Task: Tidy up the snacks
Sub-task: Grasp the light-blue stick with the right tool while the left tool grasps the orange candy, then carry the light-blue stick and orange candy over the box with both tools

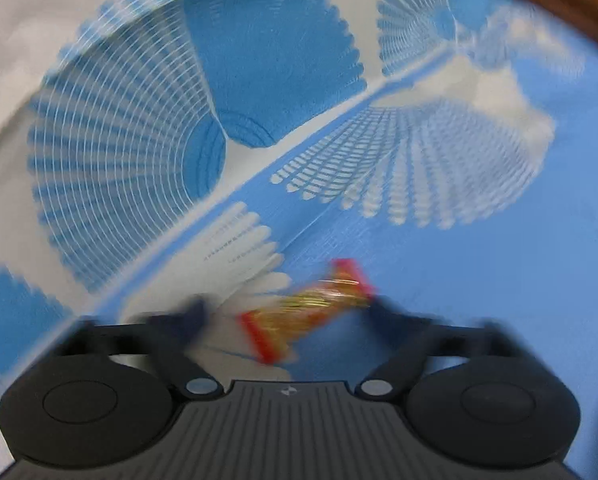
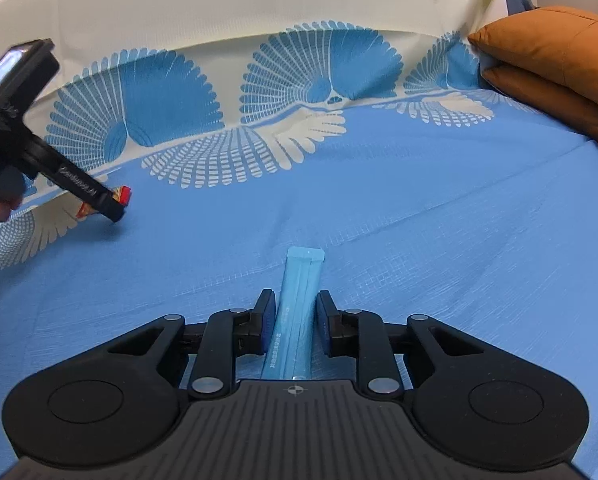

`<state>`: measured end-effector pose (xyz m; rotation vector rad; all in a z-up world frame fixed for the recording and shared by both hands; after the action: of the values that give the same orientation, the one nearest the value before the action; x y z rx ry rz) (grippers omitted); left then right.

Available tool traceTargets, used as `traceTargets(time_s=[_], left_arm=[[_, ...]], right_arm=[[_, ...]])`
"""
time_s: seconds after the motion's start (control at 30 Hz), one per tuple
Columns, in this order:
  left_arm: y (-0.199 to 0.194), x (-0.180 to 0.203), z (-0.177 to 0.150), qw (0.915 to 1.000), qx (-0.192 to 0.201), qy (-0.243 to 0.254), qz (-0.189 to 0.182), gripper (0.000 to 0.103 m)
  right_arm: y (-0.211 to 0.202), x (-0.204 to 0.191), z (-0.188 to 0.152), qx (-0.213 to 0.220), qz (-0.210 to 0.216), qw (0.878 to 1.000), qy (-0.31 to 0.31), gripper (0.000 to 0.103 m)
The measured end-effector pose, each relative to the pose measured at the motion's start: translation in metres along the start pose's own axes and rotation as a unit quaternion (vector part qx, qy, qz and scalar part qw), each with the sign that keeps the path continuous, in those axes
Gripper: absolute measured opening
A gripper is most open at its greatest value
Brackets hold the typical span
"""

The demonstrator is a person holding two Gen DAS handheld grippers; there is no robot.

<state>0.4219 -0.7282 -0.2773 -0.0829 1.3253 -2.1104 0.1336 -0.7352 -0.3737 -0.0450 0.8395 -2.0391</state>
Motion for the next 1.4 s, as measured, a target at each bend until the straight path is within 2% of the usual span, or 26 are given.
traceTargets(time_s=[0.03, 0.17, 0.23, 0.37, 0.5, 0.63, 0.77, 0.93, 1.13, 1.27, 1.4], left_arm=[[-0.002, -0.002, -0.002, 0.9995, -0.014, -0.021, -0.018, 0.034], [-0.024, -0.006, -0.023, 0.9983, -0.026, -0.044, -0.029, 0.031], [-0.045, -0.008, -0.041, 0.9973, -0.024, -0.053, -0.046, 0.031], [-0.099, -0.009, -0.090, 0.9966, -0.024, -0.060, -0.051, 0.031], [-0.154, -0.014, -0.141, 0.9979, -0.024, -0.054, -0.027, 0.031], [-0.209, -0.025, -0.187, 0.9964, -0.042, -0.071, -0.018, 0.031], [-0.265, -0.043, -0.224, 0.9925, -0.049, -0.112, -0.003, 0.031], [-0.341, -0.064, -0.266, 0.9896, -0.037, -0.136, 0.026, 0.031], [-0.433, -0.089, -0.328, 0.9824, -0.021, -0.178, 0.054, 0.031], [-0.484, -0.103, -0.384, 0.9763, -0.023, -0.203, 0.070, 0.031], [-0.525, -0.121, -0.447, 0.9654, -0.032, -0.248, 0.074, 0.031]], right_arm=[[0.000, 0.000, 0.000, 0.001, 0.001, 1.000, 0.002, 0.025], [-0.005, -0.002, 0.000, -0.006, -0.007, 1.000, 0.010, 0.020], [-0.014, -0.007, -0.003, -0.009, -0.003, 1.000, 0.020, 0.019], [-0.051, -0.028, -0.016, -0.005, 0.012, 0.999, 0.040, 0.019], [-0.097, -0.056, -0.037, -0.021, 0.029, 0.997, 0.074, 0.019], [-0.140, -0.089, -0.050, -0.047, 0.048, 0.994, 0.082, 0.019], [-0.184, -0.124, -0.046, -0.057, 0.077, 0.993, 0.073, 0.019], [-0.244, -0.170, -0.036, -0.058, 0.119, 0.990, 0.055, 0.019], [-0.320, -0.228, -0.039, -0.066, 0.177, 0.982, 0.015, 0.019], [-0.371, -0.274, -0.055, -0.085, 0.222, 0.971, -0.019, 0.019], [-0.414, -0.317, -0.075, -0.107, 0.259, 0.958, -0.053, 0.019]])
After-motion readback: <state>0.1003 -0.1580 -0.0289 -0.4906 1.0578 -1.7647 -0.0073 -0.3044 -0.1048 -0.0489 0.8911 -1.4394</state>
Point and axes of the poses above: each gripper's, at about its wrist camera, not at the fingertips, and y roughly the way its jaws point, x to its right, z to its top, the point moved 6 cm from there along y, roughly the way its jaws point, and after that the axes turned 6 degrees about z, right-handed, at the moved point
